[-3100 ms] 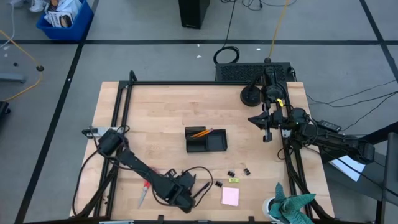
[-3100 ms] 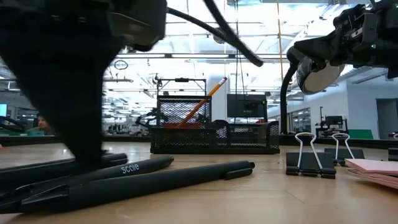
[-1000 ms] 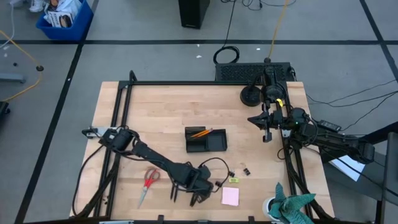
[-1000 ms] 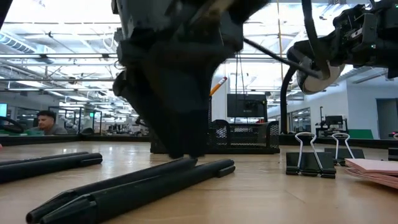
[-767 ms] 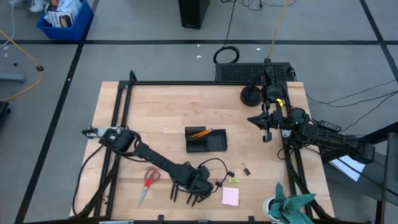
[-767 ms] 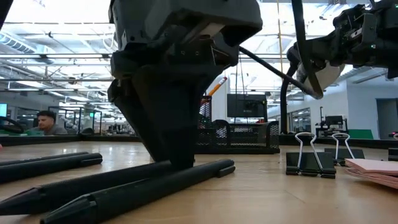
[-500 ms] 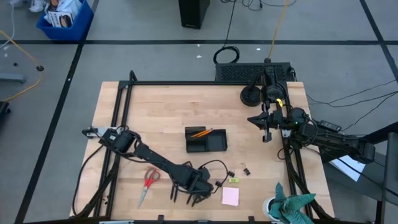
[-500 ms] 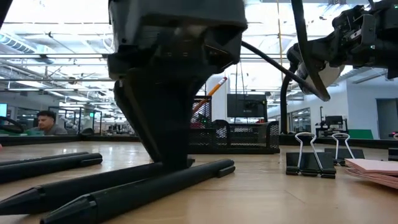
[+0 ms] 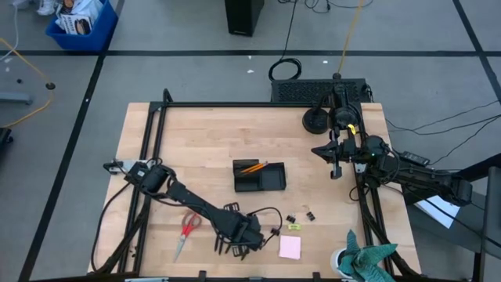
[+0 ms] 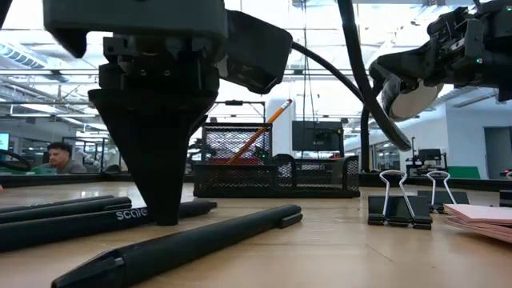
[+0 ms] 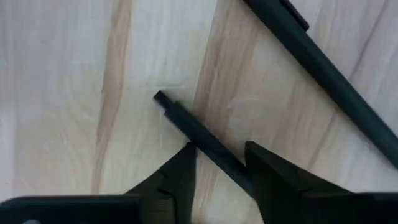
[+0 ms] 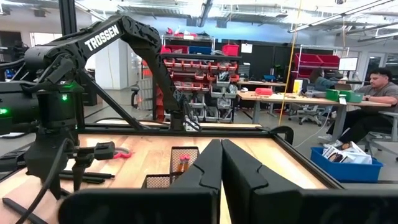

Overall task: Pick and place office supplies into organizer
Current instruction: Put the pen into the top left section of the desk organizer

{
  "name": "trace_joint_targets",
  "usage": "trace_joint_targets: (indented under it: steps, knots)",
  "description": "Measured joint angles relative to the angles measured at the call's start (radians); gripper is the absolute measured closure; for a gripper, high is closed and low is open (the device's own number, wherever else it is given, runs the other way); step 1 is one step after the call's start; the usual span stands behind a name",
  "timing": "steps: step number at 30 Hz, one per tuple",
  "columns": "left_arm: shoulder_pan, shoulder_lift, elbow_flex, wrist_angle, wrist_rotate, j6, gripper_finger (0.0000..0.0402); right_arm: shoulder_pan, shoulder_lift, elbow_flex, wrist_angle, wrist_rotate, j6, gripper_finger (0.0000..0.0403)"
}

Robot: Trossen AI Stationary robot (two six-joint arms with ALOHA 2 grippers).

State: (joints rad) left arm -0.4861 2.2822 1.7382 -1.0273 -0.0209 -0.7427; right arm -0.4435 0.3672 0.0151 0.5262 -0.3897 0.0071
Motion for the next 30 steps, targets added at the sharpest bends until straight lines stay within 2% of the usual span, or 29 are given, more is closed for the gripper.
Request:
trace_joint_targets:
  steps: [7, 9, 16, 20, 25, 30]
  knots:
    - [0.001, 0.000, -0.002, 0.048, 0.009, -0.011, 0.0368, 0.000, 0.000, 0.000, 0.000, 0.000, 0.000, 0.0403]
    - [0.000, 0.000, -0.002, 0.053, 0.008, -0.012, 0.0387, 0.000, 0.000, 0.000, 0.000, 0.000, 0.000, 0.0403]
    - [-0.002, 0.000, -0.003, 0.090, -0.028, 0.038, 0.0365, 0.000, 0.000, 0.000, 0.000, 0.000, 0.000, 0.0403]
    - [-0.007, -0.027, -0.005, 0.097, -0.114, 0.084, 0.0375, 0.000, 0.000, 0.000, 0.000, 0.000, 0.000, 0.0403]
    - [0.016, -0.078, -0.010, 0.113, -0.313, 0.116, 0.0389, 0.000, 0.001, 0.000, 0.000, 0.000, 0.000, 0.0403]
    - [0.011, -0.150, -0.006, 0.121, -0.402, 0.153, 0.0377, 0.000, 0.001, 0.000, -0.002, -0.001, 0.000, 0.0403]
